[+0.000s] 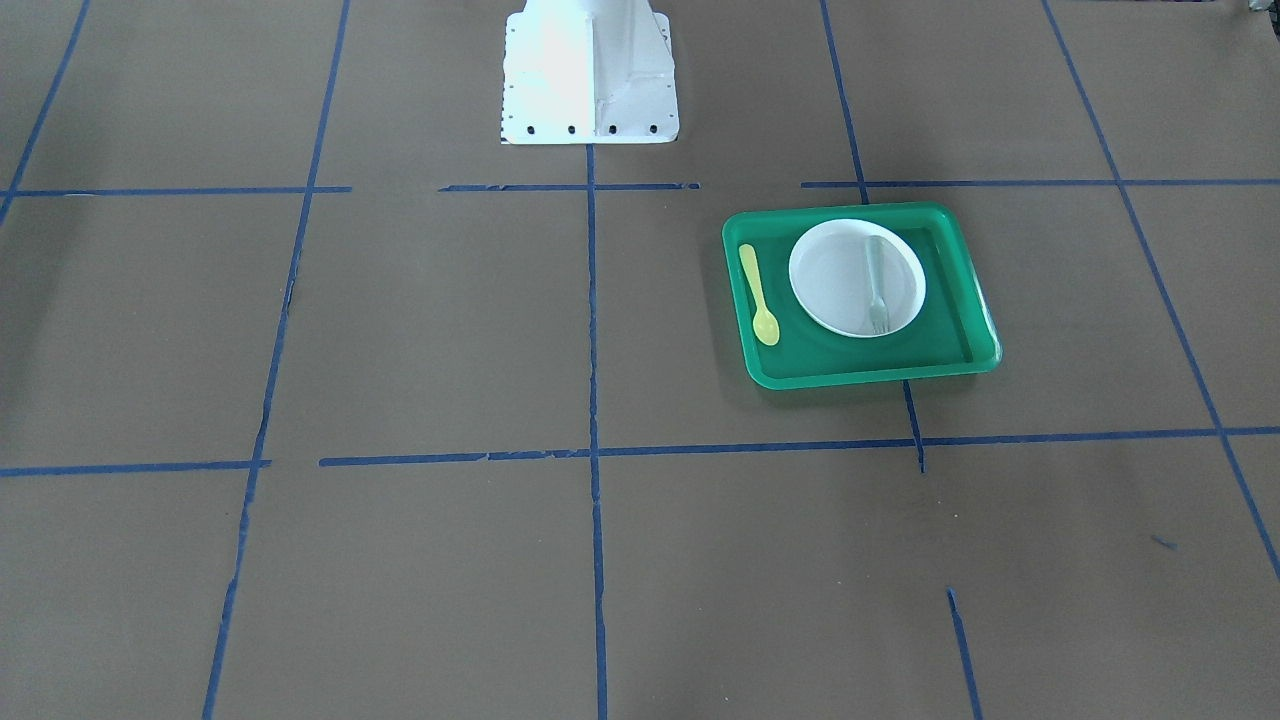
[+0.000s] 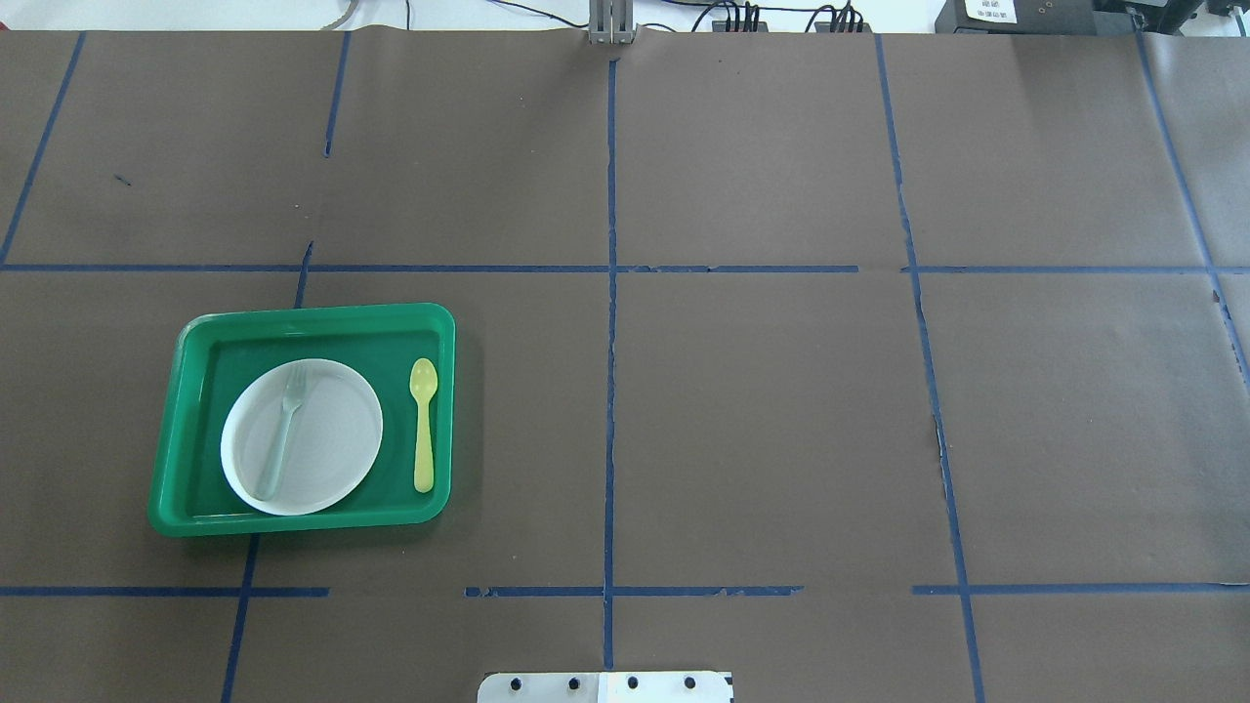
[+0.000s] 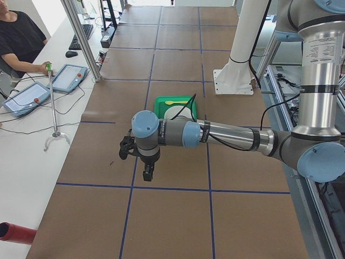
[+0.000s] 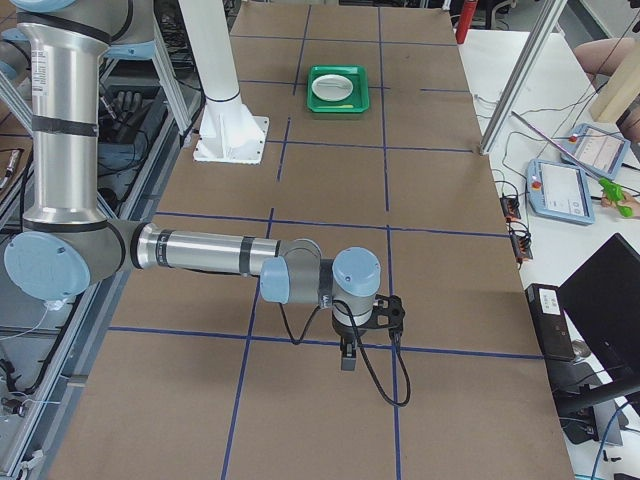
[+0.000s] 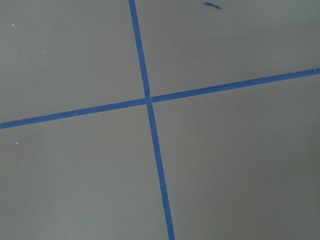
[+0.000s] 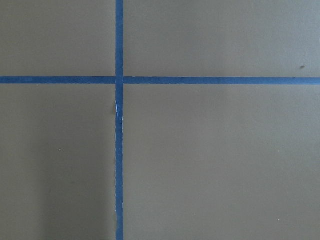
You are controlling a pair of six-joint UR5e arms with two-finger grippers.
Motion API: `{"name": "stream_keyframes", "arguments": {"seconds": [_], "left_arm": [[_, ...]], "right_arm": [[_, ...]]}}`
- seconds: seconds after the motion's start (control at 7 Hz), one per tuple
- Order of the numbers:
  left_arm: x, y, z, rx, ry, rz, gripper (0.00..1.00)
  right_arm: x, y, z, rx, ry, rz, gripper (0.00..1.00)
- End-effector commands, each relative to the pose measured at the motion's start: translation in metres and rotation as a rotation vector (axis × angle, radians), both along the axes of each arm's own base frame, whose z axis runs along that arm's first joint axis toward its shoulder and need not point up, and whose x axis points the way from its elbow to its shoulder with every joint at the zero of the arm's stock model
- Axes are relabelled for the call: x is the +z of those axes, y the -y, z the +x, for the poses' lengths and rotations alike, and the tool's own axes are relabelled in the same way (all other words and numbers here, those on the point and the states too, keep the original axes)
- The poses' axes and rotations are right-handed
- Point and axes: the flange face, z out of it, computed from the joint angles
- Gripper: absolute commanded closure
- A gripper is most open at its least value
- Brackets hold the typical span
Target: Place spoon
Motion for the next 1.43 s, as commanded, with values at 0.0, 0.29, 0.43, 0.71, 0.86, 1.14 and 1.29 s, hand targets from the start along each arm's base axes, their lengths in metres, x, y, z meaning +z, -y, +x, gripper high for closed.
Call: {"name": "stream_keyframes", "arguments": {"seconds": [0.0, 0.29, 0.43, 0.71, 0.86, 1.14, 1.29], "left_arm": [[0.017, -0.008, -0.033, -0.073, -0.023, -0.035, 0.0], [0.003, -0.01, -0.034, -0.078, -0.022, -0.01, 0.0], [0.003, -0.01, -0.035, -0.078, -0.019, -0.011, 0.0], [0.003, -0.01, -0.035, -0.08, -0.019, -0.007, 0.0], [0.0, -0.01, -0.035, -0.08, -0.019, -0.001, 0.0], [-0.002, -0.006, -0.035, -0.077, -0.017, 0.004, 0.0], [0.0, -0.005, -0.036, -0.075, -0.016, 0.003, 0.0]], "right_arm": [[0.0, 0.0, 0.0, 0.0, 0.0, 0.0, 0.0], [0.0, 0.0, 0.0, 0.0, 0.0, 0.0, 0.0], [0.0, 0.0, 0.0, 0.0, 0.0, 0.0, 0.0], [0.0, 0.0, 0.0, 0.0, 0.001, 0.0, 0.0], [0.0, 0.0, 0.0, 0.0, 0.0, 0.0, 0.0], [0.0, 0.0, 0.0, 0.0, 0.0, 0.0, 0.0], [0.0, 0.0, 0.0, 0.0, 0.0, 0.0, 0.0]]}}
